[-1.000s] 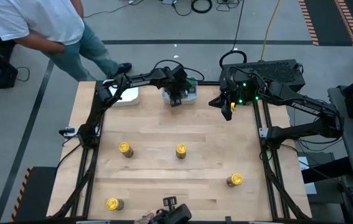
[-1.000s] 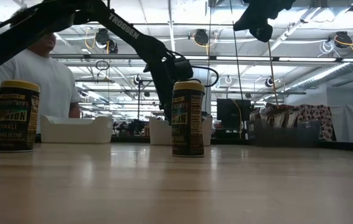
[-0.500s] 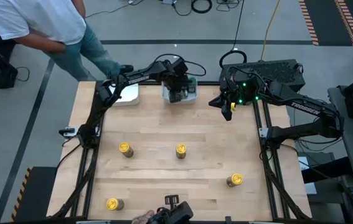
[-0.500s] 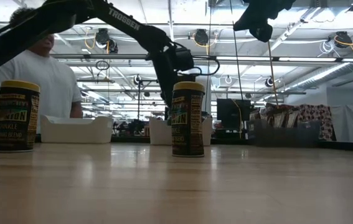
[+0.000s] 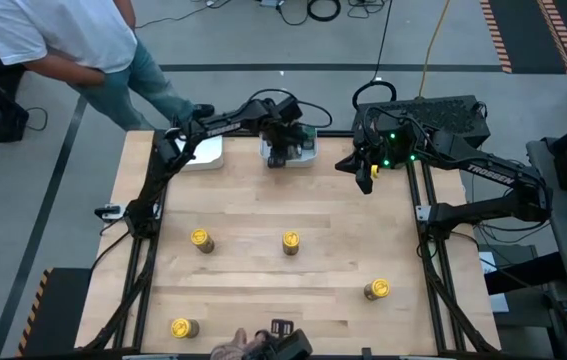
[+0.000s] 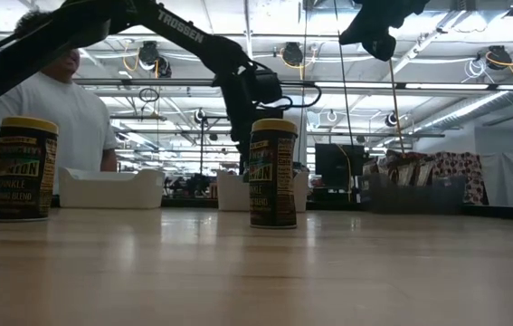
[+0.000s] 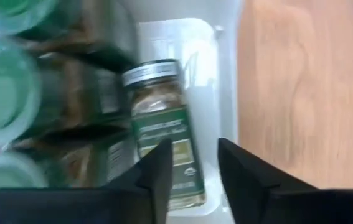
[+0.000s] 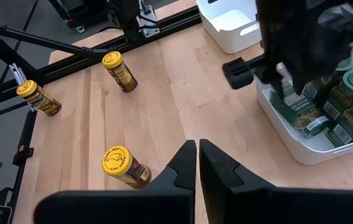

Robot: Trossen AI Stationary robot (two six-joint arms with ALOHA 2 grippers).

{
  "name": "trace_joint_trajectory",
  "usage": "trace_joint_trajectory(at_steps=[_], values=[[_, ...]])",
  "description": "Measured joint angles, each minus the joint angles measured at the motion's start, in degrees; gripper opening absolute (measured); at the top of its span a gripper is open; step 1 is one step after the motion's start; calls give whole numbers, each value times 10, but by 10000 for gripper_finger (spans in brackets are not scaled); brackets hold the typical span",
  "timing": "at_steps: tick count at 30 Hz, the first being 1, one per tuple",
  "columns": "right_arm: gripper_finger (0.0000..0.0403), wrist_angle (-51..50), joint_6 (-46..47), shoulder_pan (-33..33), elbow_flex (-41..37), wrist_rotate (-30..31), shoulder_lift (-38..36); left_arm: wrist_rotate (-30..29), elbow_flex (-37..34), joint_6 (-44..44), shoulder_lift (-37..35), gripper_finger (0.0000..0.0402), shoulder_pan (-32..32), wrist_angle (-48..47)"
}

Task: Sort spices by type
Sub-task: Put the green seasoning bottle into the right white bin

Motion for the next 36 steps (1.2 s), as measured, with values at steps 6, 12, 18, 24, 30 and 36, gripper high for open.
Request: trace_joint_trajectory(at_steps=[6, 12, 18, 24, 30, 36], values=[[0, 0, -2, 0, 0, 0, 0, -20, -4, 9, 0, 207, -3, 19], [0, 0, -8, 0, 0, 0, 0, -13, -4, -34, 0, 219, 16, 12], [0, 0, -20, 0, 0, 0, 0, 5, -4, -66, -1, 219, 23, -4], [0, 0, -23, 0, 0, 0, 0, 6, -4, -66, -1, 219, 18, -6], [0, 0, -25, 0, 0, 0, 0, 1, -4, -67, 3, 219, 18, -22], [0, 0, -32, 0, 0, 0, 0, -12, -4, -67, 11, 219, 16, -34]])
